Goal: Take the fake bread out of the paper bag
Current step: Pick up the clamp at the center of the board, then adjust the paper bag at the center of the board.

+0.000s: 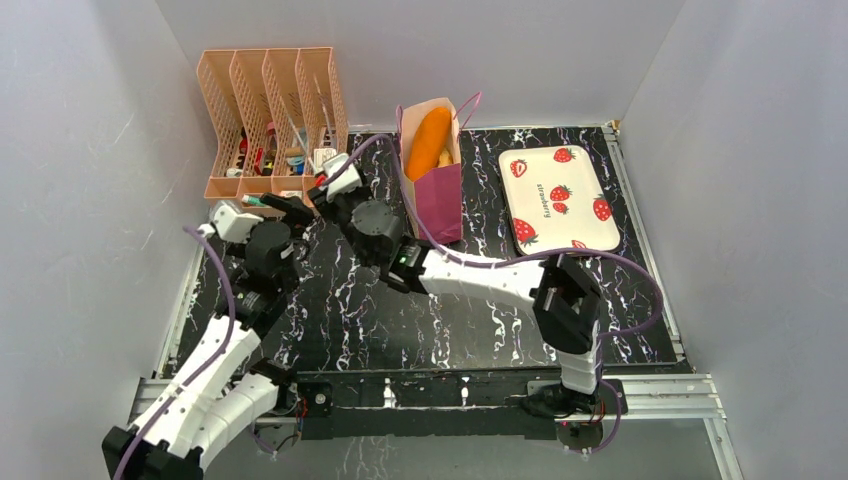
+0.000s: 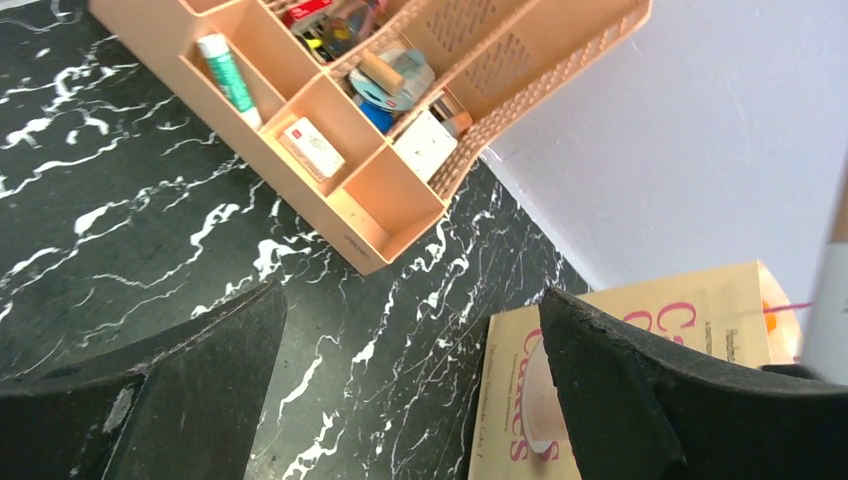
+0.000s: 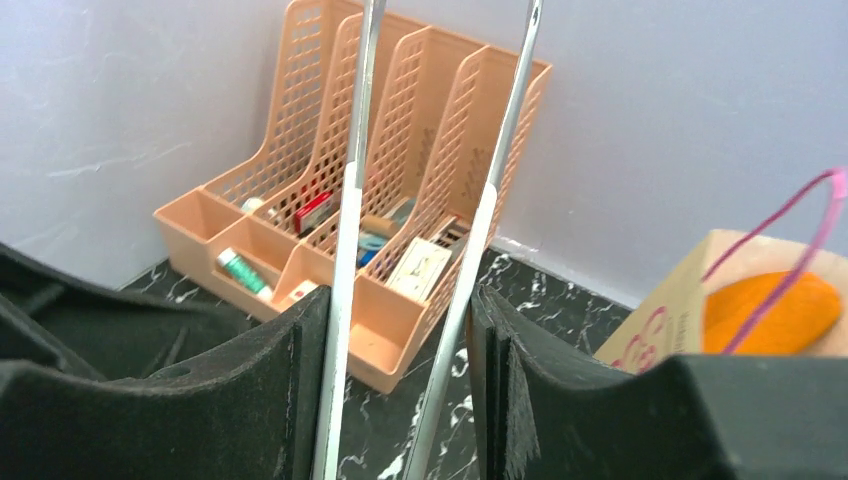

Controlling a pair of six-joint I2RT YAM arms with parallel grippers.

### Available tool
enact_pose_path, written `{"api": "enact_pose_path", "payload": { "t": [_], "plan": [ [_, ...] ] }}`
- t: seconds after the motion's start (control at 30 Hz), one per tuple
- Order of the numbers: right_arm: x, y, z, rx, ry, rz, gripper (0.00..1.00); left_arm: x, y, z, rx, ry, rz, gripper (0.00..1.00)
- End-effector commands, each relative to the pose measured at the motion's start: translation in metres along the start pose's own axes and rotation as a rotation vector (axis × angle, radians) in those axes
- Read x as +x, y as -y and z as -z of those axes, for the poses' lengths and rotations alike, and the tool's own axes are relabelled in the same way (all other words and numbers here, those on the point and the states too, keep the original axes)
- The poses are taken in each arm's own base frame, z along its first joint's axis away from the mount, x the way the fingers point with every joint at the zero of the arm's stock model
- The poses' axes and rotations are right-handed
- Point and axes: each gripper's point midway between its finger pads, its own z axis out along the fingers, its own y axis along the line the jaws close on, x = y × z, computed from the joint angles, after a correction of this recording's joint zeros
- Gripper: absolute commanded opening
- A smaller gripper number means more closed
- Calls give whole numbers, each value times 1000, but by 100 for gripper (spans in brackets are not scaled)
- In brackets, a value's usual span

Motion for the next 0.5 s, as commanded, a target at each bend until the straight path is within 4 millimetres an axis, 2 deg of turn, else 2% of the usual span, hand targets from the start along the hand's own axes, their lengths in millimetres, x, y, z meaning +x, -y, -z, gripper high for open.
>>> {"api": "enact_pose_path", "payload": {
  "t": [0.0,0.13,0.2,0.27,0.47],
  "plan": [
    [-90,66,0,125,169,-98,44,-12,47,-5,139,-4,-42,98],
    [-107,101,2,189,194,-110,43,-12,87,-9,245,-36,-74,98],
    [-122,124,9,228,218,-124,43,-9,109,-11,307,-70,-99,98],
    [-129,144,14,265,232,-134,42,-4,130,-11,367,-111,-120,98],
    [-146,200,32,372,260,-173,41,19,175,-9,515,-248,-179,98]
  ]
}}
